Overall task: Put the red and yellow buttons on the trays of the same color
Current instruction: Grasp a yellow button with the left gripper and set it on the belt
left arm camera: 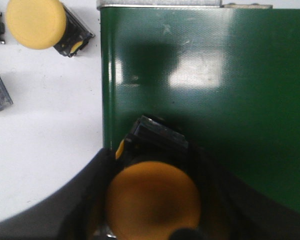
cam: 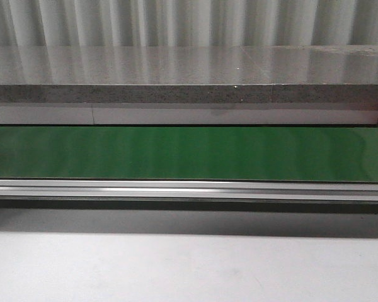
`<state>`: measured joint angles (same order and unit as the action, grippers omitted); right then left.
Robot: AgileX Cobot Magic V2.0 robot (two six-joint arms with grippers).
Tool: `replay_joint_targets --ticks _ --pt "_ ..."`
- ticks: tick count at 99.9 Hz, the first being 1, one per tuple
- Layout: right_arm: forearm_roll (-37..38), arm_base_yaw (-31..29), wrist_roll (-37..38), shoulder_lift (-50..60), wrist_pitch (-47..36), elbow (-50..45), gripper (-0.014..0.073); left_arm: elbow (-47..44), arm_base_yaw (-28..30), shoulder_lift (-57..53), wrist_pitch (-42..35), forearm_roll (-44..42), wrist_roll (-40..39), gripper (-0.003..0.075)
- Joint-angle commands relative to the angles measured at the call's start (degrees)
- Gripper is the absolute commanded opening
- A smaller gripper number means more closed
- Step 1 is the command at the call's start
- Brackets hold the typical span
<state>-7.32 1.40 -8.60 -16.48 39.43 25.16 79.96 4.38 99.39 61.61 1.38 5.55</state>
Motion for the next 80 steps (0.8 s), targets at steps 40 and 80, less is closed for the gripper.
replay_joint_targets --ticks 40,80 --pt "0.2 0.0 -0.4 -0.5 -4.0 1.5 -0.0066 1.5 -0.4 -2.9 -4.4 2.5 0.0 0.0553" --pt "0.2 0.0 -0.4 -0.5 -4.0 1.5 -0.0066 7.2 2.3 -8.1 -6.3 3.8 -0.5 0.0551"
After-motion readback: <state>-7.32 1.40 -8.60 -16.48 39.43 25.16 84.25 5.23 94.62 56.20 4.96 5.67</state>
